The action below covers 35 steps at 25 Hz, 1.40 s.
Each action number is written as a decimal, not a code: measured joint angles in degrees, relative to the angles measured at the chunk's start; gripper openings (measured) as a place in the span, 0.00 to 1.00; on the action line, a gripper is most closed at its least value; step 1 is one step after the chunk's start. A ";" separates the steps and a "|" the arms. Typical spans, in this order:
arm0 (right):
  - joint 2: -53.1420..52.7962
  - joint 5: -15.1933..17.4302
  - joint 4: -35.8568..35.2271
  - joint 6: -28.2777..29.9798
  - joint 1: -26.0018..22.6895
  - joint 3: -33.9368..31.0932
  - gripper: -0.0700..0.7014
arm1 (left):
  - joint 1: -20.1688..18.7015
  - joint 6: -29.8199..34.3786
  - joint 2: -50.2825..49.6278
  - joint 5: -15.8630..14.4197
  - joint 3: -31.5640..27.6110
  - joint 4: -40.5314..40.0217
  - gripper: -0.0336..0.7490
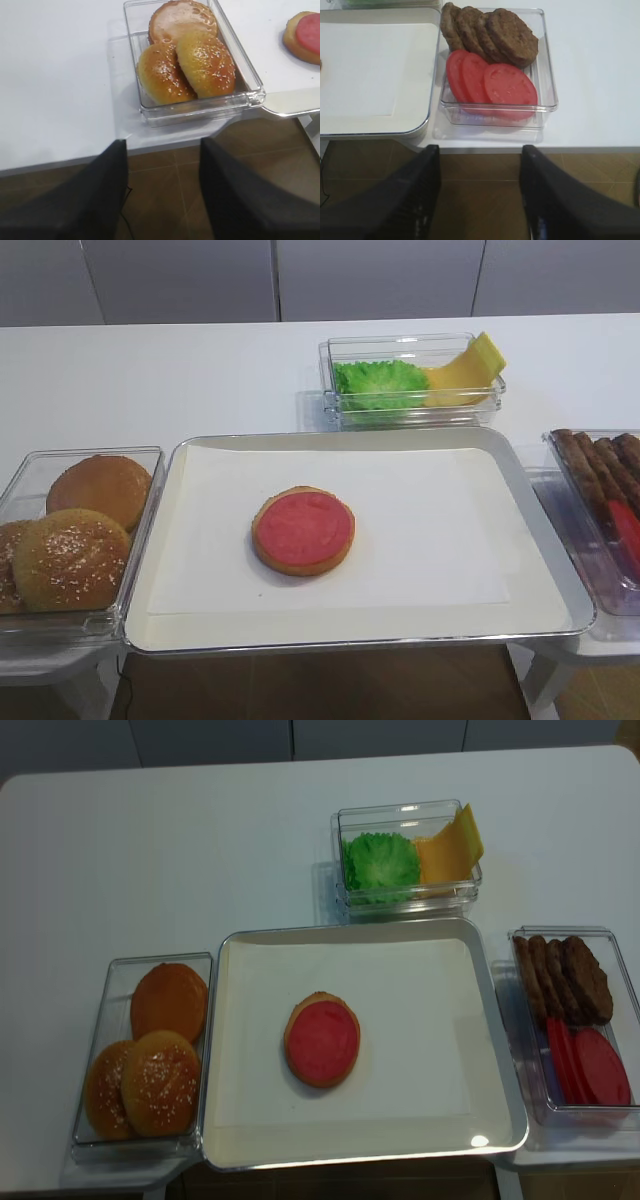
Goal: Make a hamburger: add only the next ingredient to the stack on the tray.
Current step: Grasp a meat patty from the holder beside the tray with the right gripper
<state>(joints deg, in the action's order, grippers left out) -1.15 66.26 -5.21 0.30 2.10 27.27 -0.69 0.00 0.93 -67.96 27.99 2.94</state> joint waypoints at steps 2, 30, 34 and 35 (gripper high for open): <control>0.00 0.00 0.00 0.00 0.00 0.00 0.58 | 0.00 0.00 0.00 0.00 0.00 0.00 0.49; 0.00 0.00 0.00 0.00 0.00 0.00 0.57 | 0.00 0.00 0.00 0.00 0.00 0.00 0.49; 0.00 0.00 0.00 0.00 0.00 0.00 0.57 | 0.00 0.00 0.00 0.00 0.00 0.00 0.49; 0.00 0.00 0.00 0.00 0.00 0.00 0.57 | 0.00 0.00 0.00 0.00 0.00 0.00 0.49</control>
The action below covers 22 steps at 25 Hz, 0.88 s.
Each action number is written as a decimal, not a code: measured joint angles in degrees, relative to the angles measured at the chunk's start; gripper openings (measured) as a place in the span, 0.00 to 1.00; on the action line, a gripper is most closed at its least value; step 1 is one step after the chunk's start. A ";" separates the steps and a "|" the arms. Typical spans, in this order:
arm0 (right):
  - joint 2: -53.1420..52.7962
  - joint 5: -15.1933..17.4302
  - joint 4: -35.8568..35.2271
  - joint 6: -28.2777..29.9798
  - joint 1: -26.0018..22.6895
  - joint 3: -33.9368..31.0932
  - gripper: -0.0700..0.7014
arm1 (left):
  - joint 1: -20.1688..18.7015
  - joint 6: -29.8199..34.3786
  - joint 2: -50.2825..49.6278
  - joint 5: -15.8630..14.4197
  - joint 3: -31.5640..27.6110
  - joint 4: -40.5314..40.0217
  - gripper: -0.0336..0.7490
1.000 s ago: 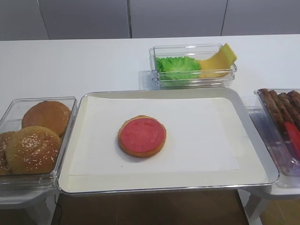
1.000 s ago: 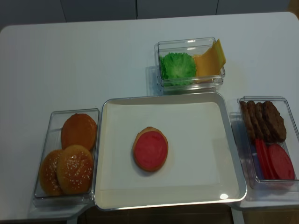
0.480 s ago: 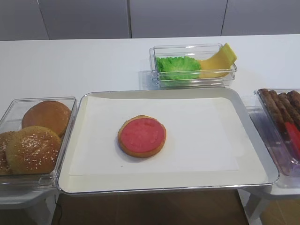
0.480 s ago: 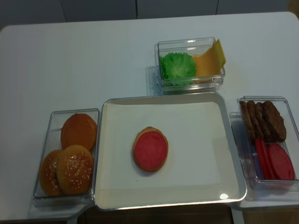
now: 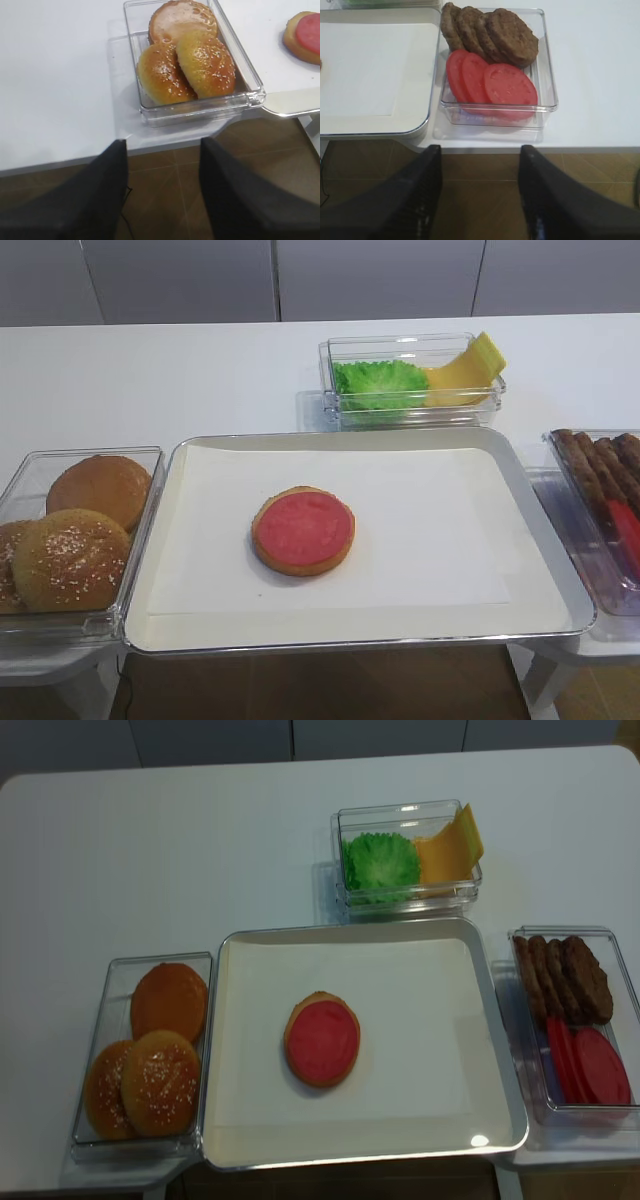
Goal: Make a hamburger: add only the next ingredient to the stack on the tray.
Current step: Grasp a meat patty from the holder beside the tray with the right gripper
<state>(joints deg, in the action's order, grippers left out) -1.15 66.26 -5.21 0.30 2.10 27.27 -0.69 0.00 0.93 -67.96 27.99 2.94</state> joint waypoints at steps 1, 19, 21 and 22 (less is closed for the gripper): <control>0.00 0.00 0.00 0.00 0.00 0.00 0.57 | 0.00 0.00 0.00 0.00 0.00 0.00 0.49; 13.38 -4.95 -3.61 -0.30 0.00 6.88 0.58 | 0.00 0.00 0.00 0.00 0.00 0.00 0.49; 17.30 -8.43 -4.01 -0.30 0.00 7.54 0.58 | 0.00 0.00 0.00 0.00 0.00 0.00 0.49; 19.28 -10.08 -4.51 -0.30 0.00 7.98 0.58 | 0.00 0.00 0.00 0.00 0.00 0.00 0.49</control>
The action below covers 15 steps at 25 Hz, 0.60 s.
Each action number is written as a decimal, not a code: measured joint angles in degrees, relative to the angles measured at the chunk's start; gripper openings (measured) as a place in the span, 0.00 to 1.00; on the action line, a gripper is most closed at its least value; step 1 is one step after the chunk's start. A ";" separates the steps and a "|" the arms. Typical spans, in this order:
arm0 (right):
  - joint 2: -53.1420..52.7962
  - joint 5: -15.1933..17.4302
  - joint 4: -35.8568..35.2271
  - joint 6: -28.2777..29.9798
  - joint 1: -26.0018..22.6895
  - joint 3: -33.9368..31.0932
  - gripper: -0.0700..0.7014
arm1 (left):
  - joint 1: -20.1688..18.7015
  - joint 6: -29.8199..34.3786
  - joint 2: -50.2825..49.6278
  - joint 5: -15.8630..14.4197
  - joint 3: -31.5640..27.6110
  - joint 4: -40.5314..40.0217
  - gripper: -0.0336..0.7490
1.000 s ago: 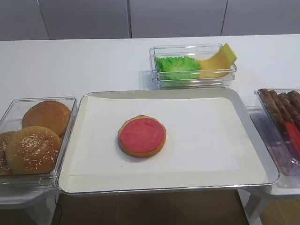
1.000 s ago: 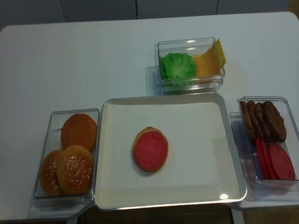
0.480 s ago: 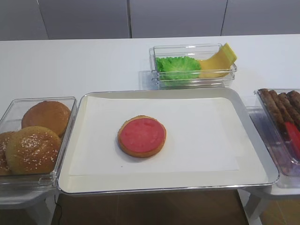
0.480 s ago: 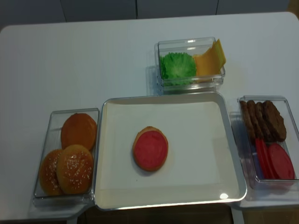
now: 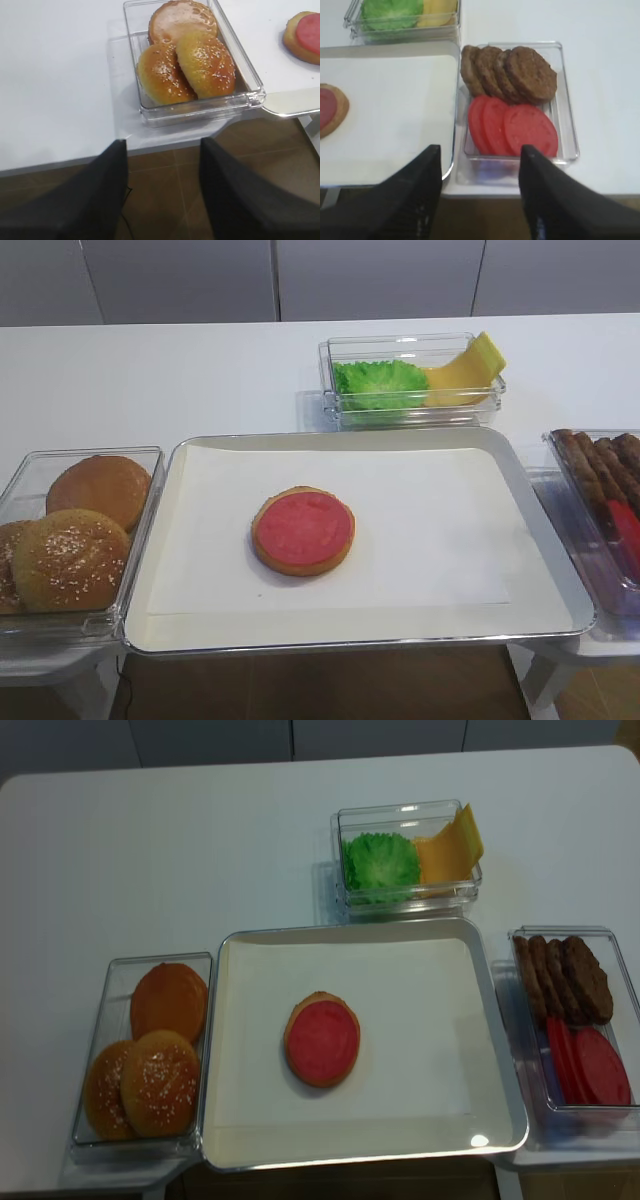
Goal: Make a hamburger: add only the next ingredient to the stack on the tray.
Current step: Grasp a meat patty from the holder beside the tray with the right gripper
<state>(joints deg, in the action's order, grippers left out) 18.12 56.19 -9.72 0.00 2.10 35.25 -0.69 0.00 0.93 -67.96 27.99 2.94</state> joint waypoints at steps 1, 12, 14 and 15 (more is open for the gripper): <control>1.63 -1.86 -0.44 0.00 0.00 0.29 0.58 | 0.00 0.00 0.00 0.00 0.00 0.00 0.49; 25.12 -9.59 -6.00 1.88 0.00 8.64 0.58 | 0.00 0.00 0.00 0.00 0.00 0.00 0.49; 29.78 -9.68 -6.80 2.62 0.00 11.34 0.57 | 0.00 0.00 0.00 0.00 0.00 0.00 0.49; 31.66 -9.68 -6.89 2.78 0.00 12.55 0.57 | 0.00 0.00 0.00 0.00 0.00 0.00 0.49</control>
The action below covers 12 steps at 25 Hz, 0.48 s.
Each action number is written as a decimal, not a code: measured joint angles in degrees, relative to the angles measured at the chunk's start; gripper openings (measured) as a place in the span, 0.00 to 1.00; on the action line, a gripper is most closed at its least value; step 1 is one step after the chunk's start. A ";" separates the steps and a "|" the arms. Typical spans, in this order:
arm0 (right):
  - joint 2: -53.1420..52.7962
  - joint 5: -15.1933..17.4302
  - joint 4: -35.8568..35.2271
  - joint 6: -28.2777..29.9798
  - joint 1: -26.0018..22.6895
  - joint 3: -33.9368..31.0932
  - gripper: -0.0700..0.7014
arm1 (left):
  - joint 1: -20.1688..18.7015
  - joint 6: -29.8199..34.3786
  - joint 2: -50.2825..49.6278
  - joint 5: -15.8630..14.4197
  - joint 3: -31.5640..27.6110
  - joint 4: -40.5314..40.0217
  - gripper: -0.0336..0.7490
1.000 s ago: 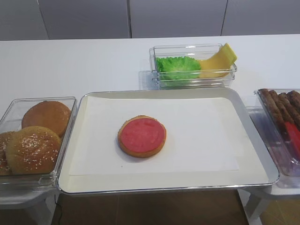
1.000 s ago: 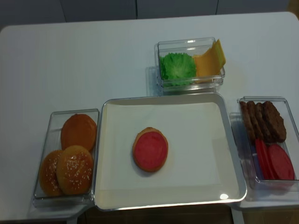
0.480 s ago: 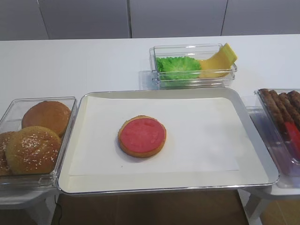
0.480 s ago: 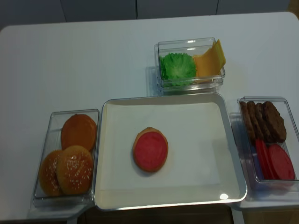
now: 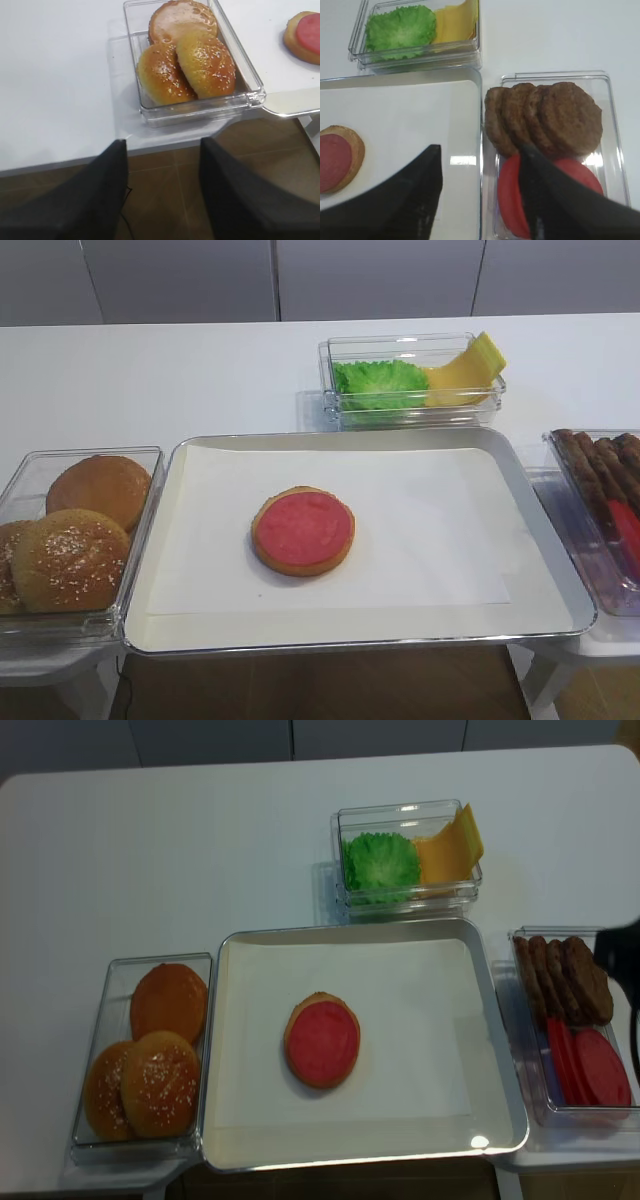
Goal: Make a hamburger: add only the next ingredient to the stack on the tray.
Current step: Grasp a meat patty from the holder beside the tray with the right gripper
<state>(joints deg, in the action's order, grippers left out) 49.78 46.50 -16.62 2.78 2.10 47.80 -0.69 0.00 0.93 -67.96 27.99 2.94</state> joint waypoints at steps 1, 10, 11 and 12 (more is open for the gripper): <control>2.24 0.11 -0.13 0.10 0.00 1.44 0.57 | 0.00 0.00 0.00 0.00 0.00 0.00 0.49; 17.68 3.94 9.83 -6.71 8.78 12.57 0.56 | 0.00 0.00 0.00 0.00 0.00 0.00 0.49; 18.85 4.58 11.89 -8.91 10.31 13.33 0.56 | 0.00 0.00 0.00 0.00 0.00 0.00 0.49; 20.20 5.37 14.16 -10.85 11.46 14.14 0.56 | 0.00 0.00 0.00 0.00 0.00 0.00 0.49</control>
<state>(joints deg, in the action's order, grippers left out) 69.98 51.87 -2.46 -8.06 13.56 61.94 -0.69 0.00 0.93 -67.96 27.99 2.94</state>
